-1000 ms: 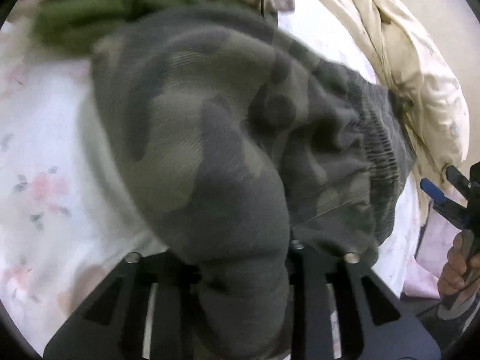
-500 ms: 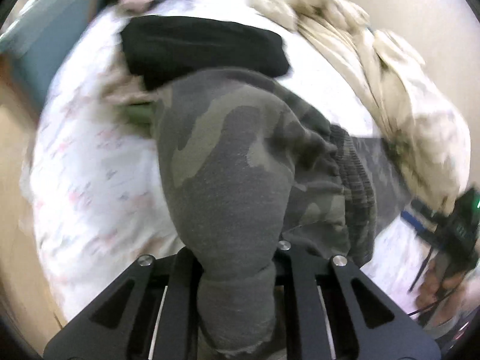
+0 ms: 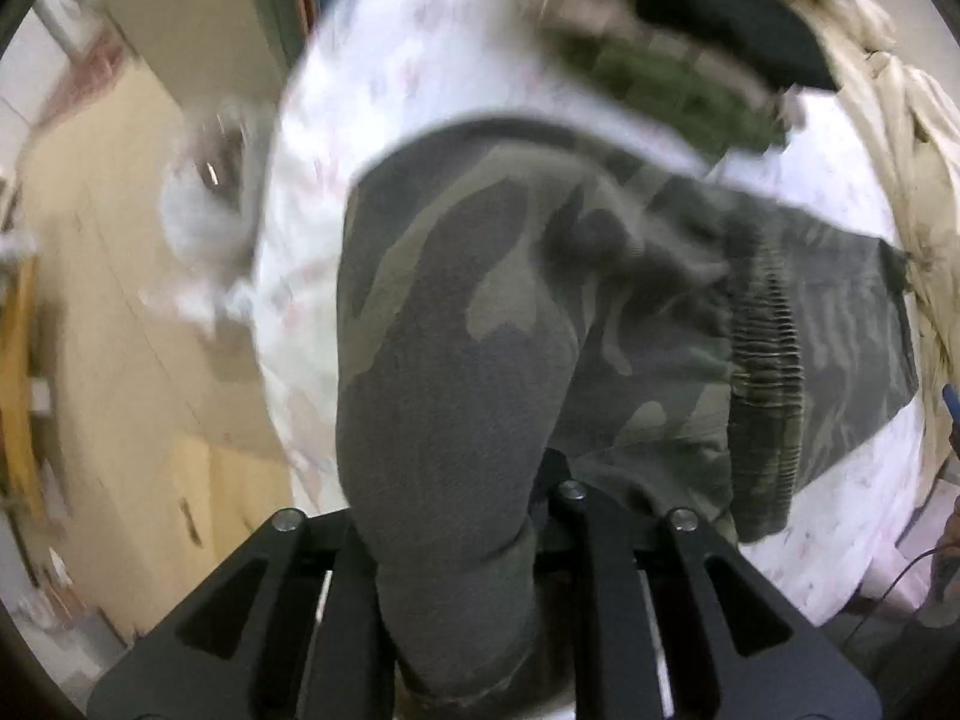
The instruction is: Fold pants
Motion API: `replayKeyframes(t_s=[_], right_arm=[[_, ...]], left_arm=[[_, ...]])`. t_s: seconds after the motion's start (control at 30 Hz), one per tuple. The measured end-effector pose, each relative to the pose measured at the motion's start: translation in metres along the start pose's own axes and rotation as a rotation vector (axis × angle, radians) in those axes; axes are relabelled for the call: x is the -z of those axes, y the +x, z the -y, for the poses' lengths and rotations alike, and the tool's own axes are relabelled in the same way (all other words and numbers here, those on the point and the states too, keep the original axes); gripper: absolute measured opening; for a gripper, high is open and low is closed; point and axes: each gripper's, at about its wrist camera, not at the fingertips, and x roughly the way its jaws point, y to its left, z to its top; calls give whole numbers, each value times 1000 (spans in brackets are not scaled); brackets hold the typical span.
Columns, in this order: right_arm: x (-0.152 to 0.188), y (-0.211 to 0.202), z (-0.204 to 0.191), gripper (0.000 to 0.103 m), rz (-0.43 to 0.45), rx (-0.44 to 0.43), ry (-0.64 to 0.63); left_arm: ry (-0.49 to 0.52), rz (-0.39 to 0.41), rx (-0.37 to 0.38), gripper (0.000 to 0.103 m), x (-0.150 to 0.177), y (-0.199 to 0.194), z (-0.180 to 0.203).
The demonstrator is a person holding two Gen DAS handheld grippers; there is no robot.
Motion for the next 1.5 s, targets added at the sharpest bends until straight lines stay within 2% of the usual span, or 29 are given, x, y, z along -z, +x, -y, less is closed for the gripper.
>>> replayKeyframes(t_s=[0.03, 0.1, 0.2, 0.27, 0.37, 0.4, 0.43, 0.5, 0.57, 0.63, 0.67, 0.73, 0.77, 0.83, 0.93, 1.07, 1.17, 1.3, 1.37, 1.43, 1.5], right_arm=[[1, 3, 1, 75, -6, 10, 1], [2, 9, 2, 75, -16, 21, 9], [2, 17, 2, 75, -29, 19, 26], [2, 20, -1, 75, -33, 13, 27], [1, 24, -9, 75, -34, 13, 12], [1, 26, -11, 75, -36, 12, 8], [1, 28, -13, 75, -40, 10, 4], [2, 32, -16, 75, -48, 9, 0], [4, 35, -18, 75, -55, 9, 1], [5, 35, -19, 75, -56, 6, -2], [5, 35, -19, 75, -55, 7, -6], [5, 34, -21, 75, -54, 12, -21], [4, 33, -21, 75, -54, 14, -27], [3, 33, -20, 75, -51, 22, -33], [1, 34, -17, 75, -54, 22, -25], [-2, 33, -17, 75, -58, -8, -6], [-2, 30, -22, 75, -51, -9, -18], [-2, 24, -22, 75, -40, -14, -19], [-6, 14, -18, 75, -10, 9, -27], [-12, -1, -6, 75, 35, 38, -33], [-19, -18, 15, 75, 94, 93, -11]], left_arm=[[5, -22, -21, 21, 2, 11, -1], [24, -22, -72, 44, 6, 20, -4], [49, 11, -173, 71, 9, 7, -8], [41, 54, -214, 72, 8, -13, -15], [7, 177, -176, 72, 3, -45, -19], [25, 223, -169, 72, 0, -52, -14], [47, 262, -195, 72, -5, -54, -7], [59, 255, -253, 66, -17, -42, 1], [38, 215, -180, 65, -28, -20, 6], [47, 123, -166, 65, -32, 11, 8], [79, 98, -205, 66, -30, 28, 14], [155, 127, -315, 70, -17, 55, 28], [163, 159, -360, 71, -12, 61, 33], [131, 179, -385, 71, -9, 60, 36], [116, 167, -346, 71, -10, 45, 34], [104, 227, -140, 72, 3, -4, 47], [187, 194, -42, 73, 20, -4, 86], [223, 154, -56, 74, 28, 31, 112], [181, 105, -59, 78, 21, 56, 111], [144, 87, -47, 79, 16, 56, 110], [162, 90, -67, 76, 18, 44, 114]])
